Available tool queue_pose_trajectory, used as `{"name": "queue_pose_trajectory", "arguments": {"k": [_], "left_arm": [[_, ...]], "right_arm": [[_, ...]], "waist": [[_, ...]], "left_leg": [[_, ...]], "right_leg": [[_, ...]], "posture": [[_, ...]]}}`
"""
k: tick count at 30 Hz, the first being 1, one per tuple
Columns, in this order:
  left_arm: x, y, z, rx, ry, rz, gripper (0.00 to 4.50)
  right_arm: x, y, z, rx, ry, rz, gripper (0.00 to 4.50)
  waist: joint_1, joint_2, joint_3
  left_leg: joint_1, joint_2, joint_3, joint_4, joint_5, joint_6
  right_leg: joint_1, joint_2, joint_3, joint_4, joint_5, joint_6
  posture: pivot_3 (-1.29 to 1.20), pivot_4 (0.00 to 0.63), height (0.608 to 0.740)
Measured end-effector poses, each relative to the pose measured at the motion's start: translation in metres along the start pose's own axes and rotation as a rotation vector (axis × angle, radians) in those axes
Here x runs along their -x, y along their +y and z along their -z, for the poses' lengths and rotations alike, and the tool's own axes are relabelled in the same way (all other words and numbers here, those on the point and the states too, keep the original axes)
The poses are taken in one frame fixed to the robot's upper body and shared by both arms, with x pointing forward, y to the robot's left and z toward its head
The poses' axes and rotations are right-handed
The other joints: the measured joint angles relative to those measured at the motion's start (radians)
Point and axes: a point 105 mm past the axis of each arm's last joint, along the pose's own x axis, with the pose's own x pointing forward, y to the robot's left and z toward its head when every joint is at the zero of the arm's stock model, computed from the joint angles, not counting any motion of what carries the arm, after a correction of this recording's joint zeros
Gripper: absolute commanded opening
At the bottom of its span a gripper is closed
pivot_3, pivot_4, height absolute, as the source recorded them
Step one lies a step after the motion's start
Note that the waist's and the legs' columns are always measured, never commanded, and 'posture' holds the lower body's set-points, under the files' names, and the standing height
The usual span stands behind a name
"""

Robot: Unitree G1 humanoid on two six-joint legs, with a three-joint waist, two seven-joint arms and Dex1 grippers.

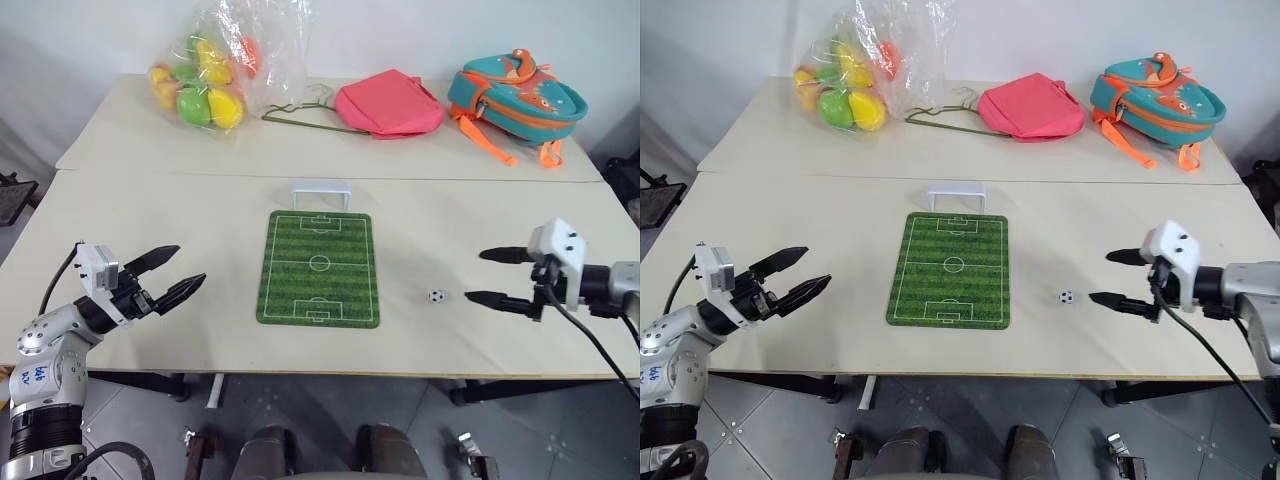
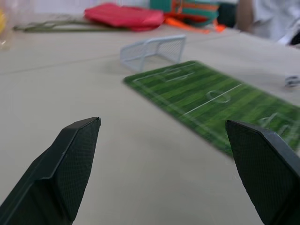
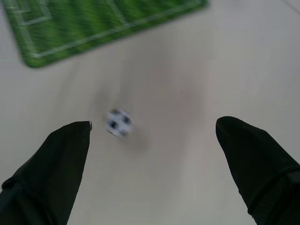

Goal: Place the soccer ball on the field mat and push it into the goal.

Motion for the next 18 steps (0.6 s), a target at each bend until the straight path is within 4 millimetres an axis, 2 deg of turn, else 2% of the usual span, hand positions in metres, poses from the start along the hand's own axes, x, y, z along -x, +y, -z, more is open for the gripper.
{"name": "queue_pose_trajectory", "arguments": {"k": [3, 9, 12, 15, 18], "left_arm": [[0.001, -0.005, 0.001, 0.008, -0.014, 0.027, 4.5], [0.006, -0.015, 0.006, 0.014, -0.003, 0.041, 4.5], [0.006, -0.018, 0.009, 0.02, -0.003, 0.027, 4.5], [0.008, -0.021, 0.012, 0.024, 0.005, 0.014, 4.5], [0.008, -0.021, 0.011, 0.019, 0.005, 0.008, 4.5]], "right_arm": [[-0.018, 0.005, -0.005, 0.034, 0.011, -0.081, 4.47], [-0.044, 0.005, 0.013, 0.022, 0.061, -0.155, 4.47], [-0.05, 0.006, 0.02, 0.012, 0.065, -0.172, 4.47], [-0.054, 0.003, 0.025, 0.008, 0.058, -0.165, 3.87], [-0.054, -0.001, 0.027, 0.024, 0.054, -0.153, 2.91]], "waist": [[-0.001, 0.0, 0.0], [-0.003, 0.0, 0.001], [-0.004, 0.0, 0.001], [-0.004, 0.0, 0.001], [-0.003, 0.0, 0.001]], "left_leg": [[0.0, -0.001, 0.0, 0.0, 0.0, 0.0], [0.0, -0.001, -0.001, 0.0, 0.0, 0.0], [0.0, -0.001, -0.001, 0.0, 0.0, 0.0], [0.0, 0.0, -0.001, 0.001, 0.0, 0.0], [0.0, 0.0, -0.001, 0.001, 0.0, 0.0]], "right_leg": [[0.0, 0.0, 0.0, 0.0, 0.0, 0.0], [0.0, 0.0, -0.001, 0.0, 0.0, 0.0], [0.0, 0.0, -0.001, 0.0, 0.0, 0.0], [0.0, 0.0, -0.001, 0.0, 0.0, 0.0], [0.0, 0.0, -0.001, 0.0, 0.0, 0.0]], "posture": [[0.0, 0.15, 0.74], [0.0, 0.15, 0.74], [0.0, 0.15, 0.74], [0.0, 0.15, 0.74], [0.0, 0.15, 0.74]]}}
